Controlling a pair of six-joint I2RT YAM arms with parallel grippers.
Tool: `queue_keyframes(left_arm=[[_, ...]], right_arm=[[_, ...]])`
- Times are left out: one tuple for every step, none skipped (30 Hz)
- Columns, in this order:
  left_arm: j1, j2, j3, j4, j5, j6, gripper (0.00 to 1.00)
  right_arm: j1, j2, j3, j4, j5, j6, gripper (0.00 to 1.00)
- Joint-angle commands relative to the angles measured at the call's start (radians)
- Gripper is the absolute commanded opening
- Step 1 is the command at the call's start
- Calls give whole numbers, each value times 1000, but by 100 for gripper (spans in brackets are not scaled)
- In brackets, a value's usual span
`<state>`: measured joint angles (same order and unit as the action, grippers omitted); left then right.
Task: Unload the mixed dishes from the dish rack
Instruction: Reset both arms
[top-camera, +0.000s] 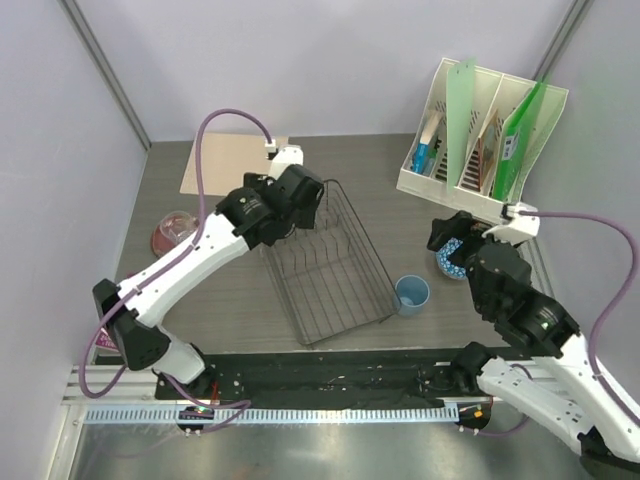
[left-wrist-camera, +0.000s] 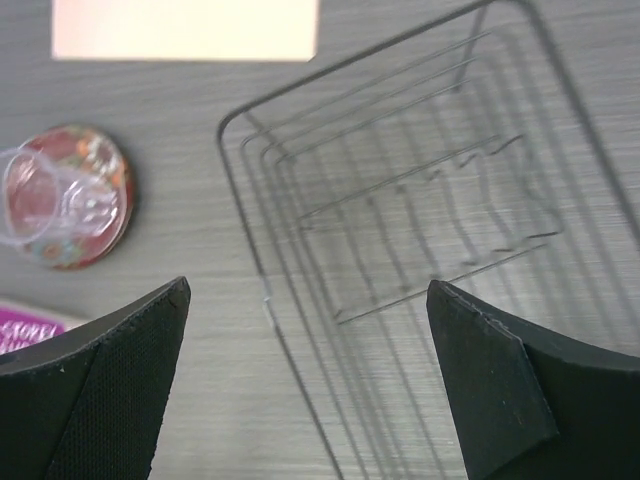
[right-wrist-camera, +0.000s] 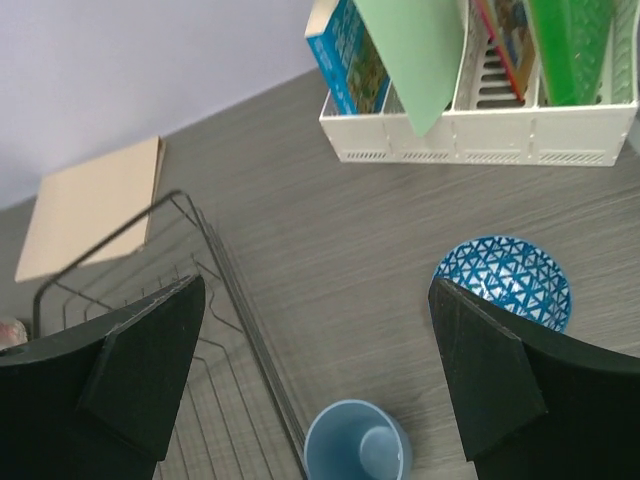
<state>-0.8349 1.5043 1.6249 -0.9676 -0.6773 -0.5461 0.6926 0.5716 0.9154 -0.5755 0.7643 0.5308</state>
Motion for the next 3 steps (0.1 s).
queue_keyframes(left_arm=[[-3, 7, -31, -94, -122, -100, 100], [-3, -9, -64, -89, -116, -101, 100], [-3, -22, -86, -59, -102, -95, 100]], right_arm=[[4, 51, -35, 95, -77, -2, 100], [4, 62, -38, 104, -83, 4, 100], [4, 69, -39, 112, -89, 8, 100]])
